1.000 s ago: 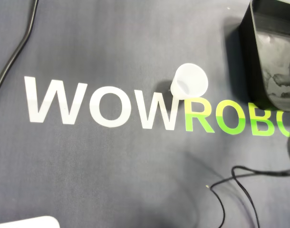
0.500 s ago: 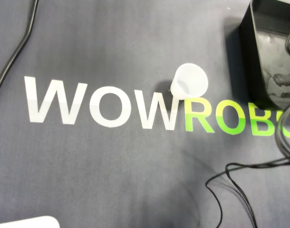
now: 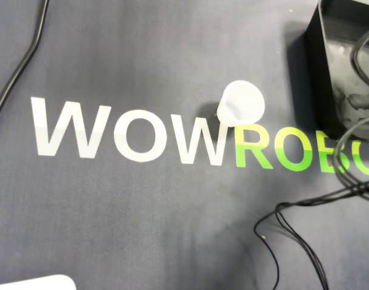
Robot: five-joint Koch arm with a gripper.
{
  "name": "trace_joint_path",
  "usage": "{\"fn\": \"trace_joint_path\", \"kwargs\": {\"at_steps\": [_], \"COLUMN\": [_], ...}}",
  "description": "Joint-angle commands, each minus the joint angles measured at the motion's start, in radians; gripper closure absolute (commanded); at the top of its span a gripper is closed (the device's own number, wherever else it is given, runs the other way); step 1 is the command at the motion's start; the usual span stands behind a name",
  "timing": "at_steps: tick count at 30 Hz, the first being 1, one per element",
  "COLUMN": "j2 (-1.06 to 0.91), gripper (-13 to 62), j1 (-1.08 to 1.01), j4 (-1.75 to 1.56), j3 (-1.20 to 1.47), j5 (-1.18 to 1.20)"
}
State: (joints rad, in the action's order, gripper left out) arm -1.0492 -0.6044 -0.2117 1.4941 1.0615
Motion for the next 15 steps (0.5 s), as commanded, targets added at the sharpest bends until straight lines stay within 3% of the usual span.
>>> {"fn": "trace_joint_path", "kwargs": {"at_steps": [1,15], "j2": [-0.017,0.008], "gripper": [46.8,47.4], "j1": [0.005,-0.014], "j4": [-0.097,-0.133], "j3": [-0.074,-0.087], "j5": [0.028,-0.038]}}
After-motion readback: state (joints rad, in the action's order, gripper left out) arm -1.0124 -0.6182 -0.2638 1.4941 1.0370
